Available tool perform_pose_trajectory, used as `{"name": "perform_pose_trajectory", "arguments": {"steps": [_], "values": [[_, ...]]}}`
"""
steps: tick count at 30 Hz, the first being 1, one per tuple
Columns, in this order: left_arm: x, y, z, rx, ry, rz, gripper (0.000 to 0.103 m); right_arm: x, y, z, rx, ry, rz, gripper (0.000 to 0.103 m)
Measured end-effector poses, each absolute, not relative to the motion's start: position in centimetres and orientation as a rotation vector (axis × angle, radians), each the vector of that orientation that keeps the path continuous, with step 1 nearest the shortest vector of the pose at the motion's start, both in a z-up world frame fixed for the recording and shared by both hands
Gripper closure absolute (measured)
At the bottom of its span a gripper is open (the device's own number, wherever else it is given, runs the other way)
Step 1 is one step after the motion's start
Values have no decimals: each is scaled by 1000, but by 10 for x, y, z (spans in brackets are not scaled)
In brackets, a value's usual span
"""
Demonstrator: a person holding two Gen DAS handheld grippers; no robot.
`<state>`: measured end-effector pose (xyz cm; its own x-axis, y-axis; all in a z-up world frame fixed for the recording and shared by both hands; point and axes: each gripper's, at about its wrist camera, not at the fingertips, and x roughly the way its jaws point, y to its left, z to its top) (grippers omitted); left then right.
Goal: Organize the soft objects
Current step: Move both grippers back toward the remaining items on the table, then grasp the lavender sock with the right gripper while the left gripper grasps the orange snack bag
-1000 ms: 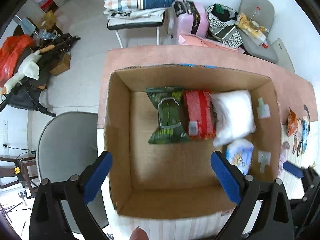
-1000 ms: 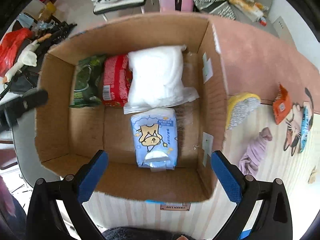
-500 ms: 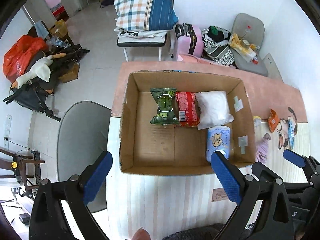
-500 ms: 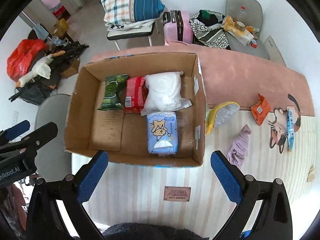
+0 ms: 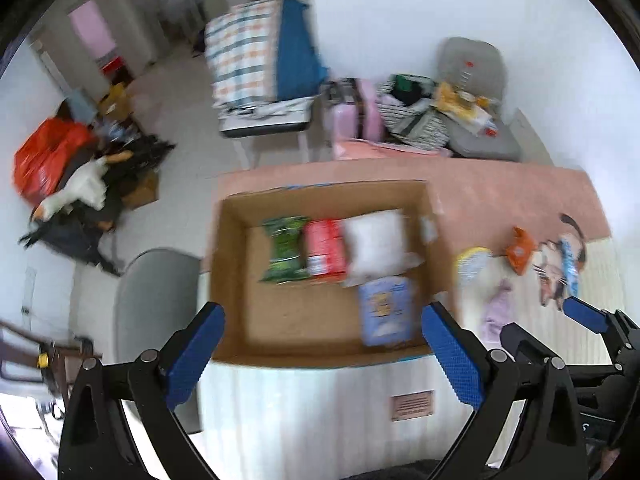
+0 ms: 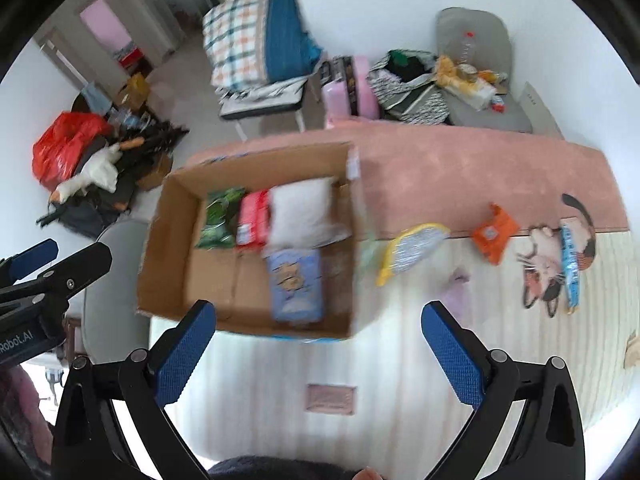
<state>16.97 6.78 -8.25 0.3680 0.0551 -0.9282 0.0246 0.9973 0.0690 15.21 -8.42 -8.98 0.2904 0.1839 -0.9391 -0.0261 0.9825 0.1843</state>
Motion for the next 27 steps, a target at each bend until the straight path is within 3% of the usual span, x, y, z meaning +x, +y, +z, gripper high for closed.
{"name": "perform_pose_trajectory", "arguments": {"steps": [8,10,13,18,21,24,26,27], "values": [[228,-85,-129,266,1269,-180,3,169,-257,-150,285,1429,-107,0],[244,-117,-151,350,1294,-185,7,172,-286,-175,325,1476,-151,0],[267,-155,-185,474,1340,-187,21,170,-312,-224,486,1556,-131,0],[300,-182,-236,631,1412,-155,21,176,-302,-295,685,1645,-76,5],[308,-186,-256,661,1453,-141,21,181,-286,-325,727,1680,-49,14],[312,-189,-269,675,1482,-135,21,185,-270,-346,724,1715,-10,31],[314,-193,-273,672,1497,-137,21,184,-262,-355,712,1740,9,62],[316,-195,-275,671,1501,-138,21,181,-261,-356,703,1738,8,62]]}}
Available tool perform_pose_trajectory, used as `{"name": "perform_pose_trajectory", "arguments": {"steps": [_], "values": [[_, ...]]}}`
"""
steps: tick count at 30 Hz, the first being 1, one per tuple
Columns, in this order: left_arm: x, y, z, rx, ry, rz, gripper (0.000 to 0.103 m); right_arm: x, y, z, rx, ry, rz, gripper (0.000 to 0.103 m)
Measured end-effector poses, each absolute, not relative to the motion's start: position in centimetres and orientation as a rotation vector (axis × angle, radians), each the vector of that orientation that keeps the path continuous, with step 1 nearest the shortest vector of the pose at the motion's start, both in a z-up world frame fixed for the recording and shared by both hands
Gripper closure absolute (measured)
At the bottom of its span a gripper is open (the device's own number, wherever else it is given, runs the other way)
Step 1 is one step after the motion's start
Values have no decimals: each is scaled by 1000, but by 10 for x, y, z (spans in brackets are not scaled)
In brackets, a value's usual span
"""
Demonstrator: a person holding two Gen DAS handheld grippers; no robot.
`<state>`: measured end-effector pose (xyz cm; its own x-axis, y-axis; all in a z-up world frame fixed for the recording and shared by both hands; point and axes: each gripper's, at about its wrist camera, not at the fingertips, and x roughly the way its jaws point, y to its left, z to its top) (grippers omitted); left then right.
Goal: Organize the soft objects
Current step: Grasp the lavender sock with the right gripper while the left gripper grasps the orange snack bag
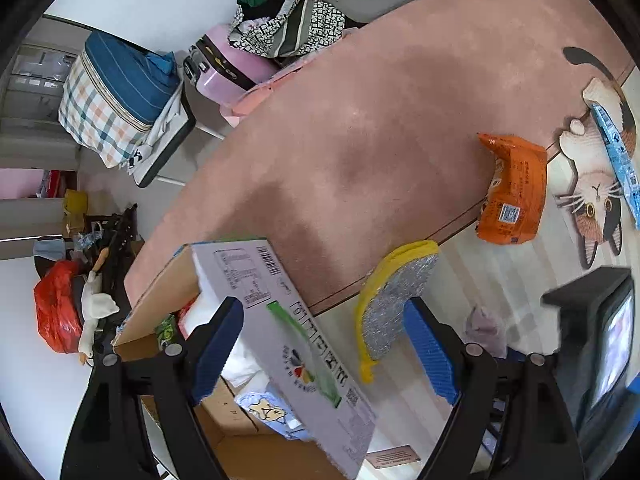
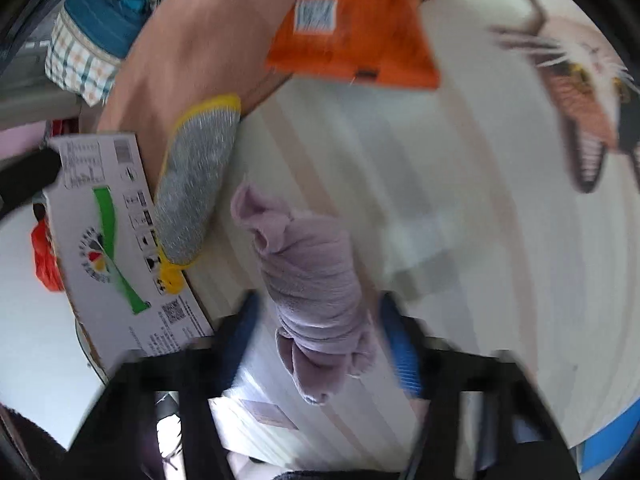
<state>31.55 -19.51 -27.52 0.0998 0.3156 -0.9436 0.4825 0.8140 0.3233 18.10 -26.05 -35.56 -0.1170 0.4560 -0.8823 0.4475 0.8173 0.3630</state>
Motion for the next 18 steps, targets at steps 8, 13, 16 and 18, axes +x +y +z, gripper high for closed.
{"name": "perform_pose_trajectory", "arguments": {"steps": [8,13,16,18], "values": [[326,-250,-288,684,1524,-245,21,156,-332,-328,729,1638,-169,66],[339,-296,-320,594,1651,-348,21,145,-381,-317,723,1605,-273,66],[344,-315,-342,553,1721,-385,21,143,-398,-316,719,1604,-313,66],[345,-325,-358,560,1754,-385,21,149,-413,-319,732,1601,-333,66]]}}
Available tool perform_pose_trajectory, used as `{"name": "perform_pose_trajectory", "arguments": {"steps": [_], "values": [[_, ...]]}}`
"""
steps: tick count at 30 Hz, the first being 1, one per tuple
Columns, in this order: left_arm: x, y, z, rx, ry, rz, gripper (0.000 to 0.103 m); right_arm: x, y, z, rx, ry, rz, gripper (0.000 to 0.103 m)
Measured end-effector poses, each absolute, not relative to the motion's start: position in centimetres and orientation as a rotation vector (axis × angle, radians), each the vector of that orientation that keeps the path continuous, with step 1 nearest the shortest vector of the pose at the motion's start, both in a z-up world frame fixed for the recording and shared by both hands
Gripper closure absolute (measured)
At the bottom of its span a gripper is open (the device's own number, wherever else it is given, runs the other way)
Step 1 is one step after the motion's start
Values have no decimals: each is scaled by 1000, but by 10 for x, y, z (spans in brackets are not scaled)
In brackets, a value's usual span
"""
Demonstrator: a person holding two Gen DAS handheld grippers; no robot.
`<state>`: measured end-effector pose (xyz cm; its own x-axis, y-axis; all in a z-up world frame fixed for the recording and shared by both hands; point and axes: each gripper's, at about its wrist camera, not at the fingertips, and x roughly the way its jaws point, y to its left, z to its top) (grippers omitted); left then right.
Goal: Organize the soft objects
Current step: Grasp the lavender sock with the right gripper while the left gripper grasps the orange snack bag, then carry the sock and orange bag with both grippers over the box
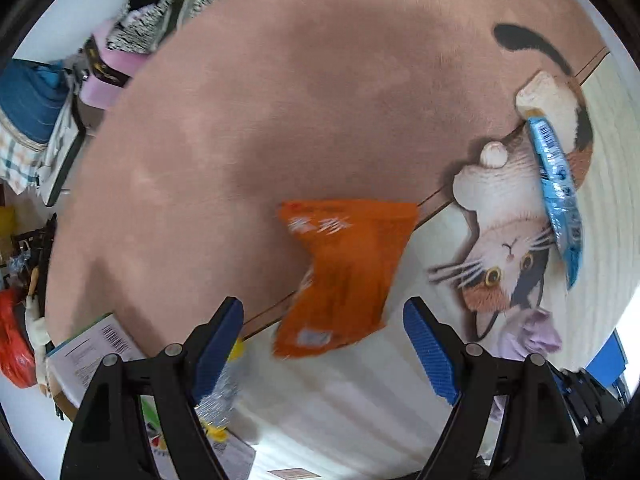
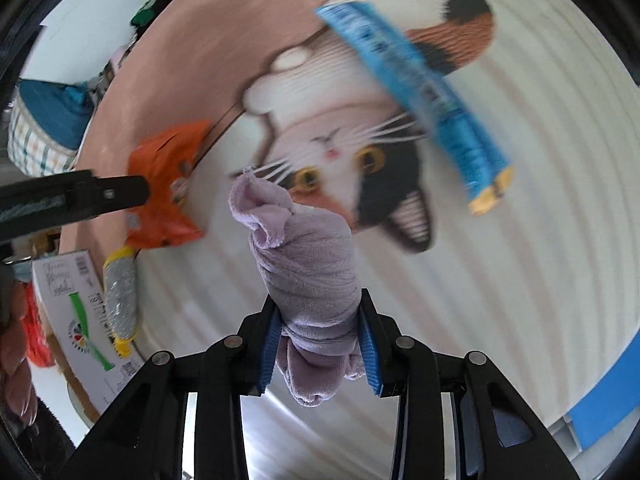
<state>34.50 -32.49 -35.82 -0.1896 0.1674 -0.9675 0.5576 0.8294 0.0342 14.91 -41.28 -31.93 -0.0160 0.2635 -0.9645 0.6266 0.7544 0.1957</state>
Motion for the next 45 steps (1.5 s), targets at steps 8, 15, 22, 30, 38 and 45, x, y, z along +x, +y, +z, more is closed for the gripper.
{"name": "perform_pose_trajectory", "arguments": {"steps": [8,15,22,30,38,45], "values": [[345,-325,-378,508,1812,-352,68,152,-427,-316,752,1586,-358,66],[328,-279,-316,367,1687,-345,69,162,-413,-286,703,1561,-285,66],[261,-154,-215,68,1572,-316,69,174,-331,-211,541,1502,-54,66],[224,45,-168,-83,1521,-65,69,194,-146,-157,400,1496,283,66],[230,180,-242,-275,1666,82,69,218,21,-210,237,1613,369,66],[241,204,-299,-334,1785,29,69,230,72,-262,166,1701,315,66]]}}
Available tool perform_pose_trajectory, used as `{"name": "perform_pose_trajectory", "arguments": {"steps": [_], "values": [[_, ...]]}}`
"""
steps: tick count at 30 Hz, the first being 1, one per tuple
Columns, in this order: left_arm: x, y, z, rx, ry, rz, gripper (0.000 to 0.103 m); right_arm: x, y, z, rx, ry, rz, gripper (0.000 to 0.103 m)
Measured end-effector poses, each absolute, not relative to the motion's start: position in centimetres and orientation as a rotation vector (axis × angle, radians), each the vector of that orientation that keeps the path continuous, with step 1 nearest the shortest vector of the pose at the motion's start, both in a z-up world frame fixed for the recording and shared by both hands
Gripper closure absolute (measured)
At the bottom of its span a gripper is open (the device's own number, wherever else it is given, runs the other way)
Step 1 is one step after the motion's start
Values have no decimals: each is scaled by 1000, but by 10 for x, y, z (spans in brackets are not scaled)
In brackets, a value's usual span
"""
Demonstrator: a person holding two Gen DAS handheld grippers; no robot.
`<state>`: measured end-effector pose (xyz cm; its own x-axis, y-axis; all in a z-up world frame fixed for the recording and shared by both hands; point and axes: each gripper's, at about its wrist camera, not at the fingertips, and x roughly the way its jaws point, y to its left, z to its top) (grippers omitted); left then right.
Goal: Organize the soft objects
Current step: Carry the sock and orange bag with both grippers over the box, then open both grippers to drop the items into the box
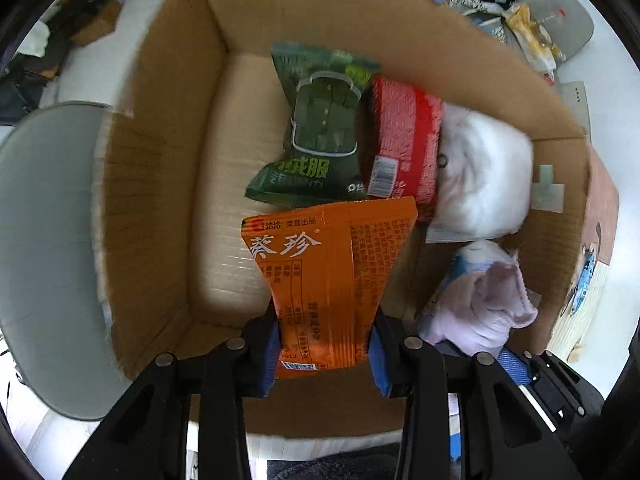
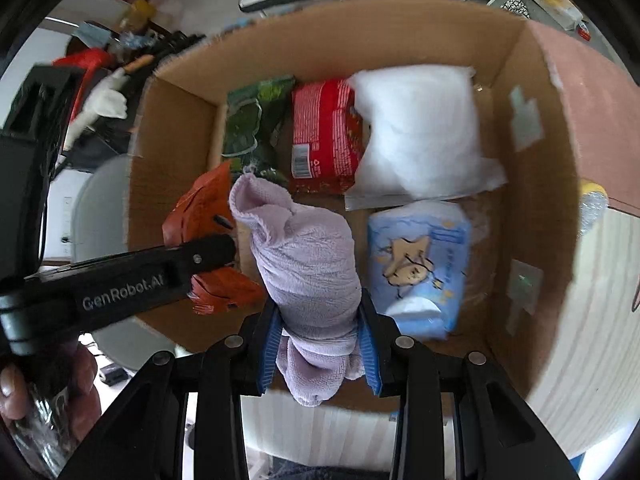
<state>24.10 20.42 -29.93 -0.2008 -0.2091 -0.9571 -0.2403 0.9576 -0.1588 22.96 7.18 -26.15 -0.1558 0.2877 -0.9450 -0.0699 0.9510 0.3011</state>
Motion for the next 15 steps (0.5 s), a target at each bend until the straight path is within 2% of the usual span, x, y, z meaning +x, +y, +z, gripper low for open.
{"name": "perform_pose_trajectory", "arguments": {"steps": [8,10,12,15], "values": [[243,196,-331,-349,1874,-50,67,234,84,-286,112,1750,254,63],[244,193,-333,-352,1883,-73,62,238,89,-290,99,1757,240,61],[243,190,-327,-327,1868,-82,48,240,88,-289,98,1763,239,60],[242,186,-311,-275,1826,-69,43,240,83,-276,91,1744,235,56]]}}
